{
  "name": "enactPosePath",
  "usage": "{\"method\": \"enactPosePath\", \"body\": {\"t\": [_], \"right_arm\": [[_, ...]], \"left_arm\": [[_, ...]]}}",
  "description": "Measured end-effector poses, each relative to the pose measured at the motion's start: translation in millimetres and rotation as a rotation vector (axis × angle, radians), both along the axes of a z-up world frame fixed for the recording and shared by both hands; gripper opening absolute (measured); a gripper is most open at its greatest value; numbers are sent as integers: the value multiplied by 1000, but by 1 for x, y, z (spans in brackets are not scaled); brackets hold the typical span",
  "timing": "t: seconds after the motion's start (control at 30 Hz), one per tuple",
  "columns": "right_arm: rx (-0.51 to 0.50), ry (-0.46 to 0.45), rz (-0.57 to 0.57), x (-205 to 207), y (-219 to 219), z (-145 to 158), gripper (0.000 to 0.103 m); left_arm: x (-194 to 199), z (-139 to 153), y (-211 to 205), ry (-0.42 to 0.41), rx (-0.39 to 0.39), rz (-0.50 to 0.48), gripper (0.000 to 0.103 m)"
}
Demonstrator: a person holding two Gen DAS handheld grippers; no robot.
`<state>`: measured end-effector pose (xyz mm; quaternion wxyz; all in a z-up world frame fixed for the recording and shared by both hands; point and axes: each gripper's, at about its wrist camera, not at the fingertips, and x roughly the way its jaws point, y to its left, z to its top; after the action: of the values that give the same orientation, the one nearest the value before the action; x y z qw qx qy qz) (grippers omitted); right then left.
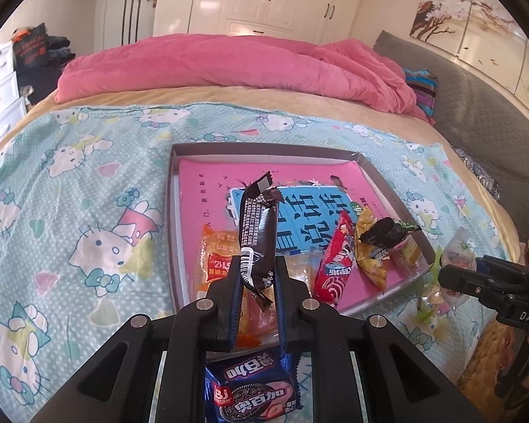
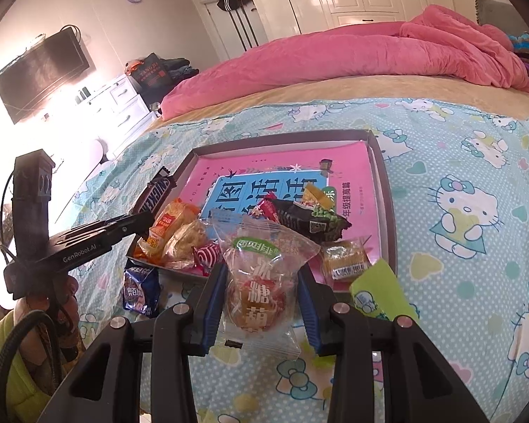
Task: Organize snacks
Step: 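Carry the Snickers bar over the tray while the right tool carries the cake bag there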
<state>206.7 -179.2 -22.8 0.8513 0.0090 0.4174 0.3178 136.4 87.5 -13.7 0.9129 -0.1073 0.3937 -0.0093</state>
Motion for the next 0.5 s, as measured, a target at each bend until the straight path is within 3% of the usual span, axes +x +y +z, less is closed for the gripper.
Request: {"method": "enactPosePath", "body": {"t": [0.23, 0.5], "right_arm": [[-4, 4, 16, 8, 12, -3, 39], [-8, 4, 31, 14, 28, -6, 39]], "left_arm": [[4, -3, -3, 13, 23, -7, 17], [10, -9, -2, 34, -3, -7, 17]]}}
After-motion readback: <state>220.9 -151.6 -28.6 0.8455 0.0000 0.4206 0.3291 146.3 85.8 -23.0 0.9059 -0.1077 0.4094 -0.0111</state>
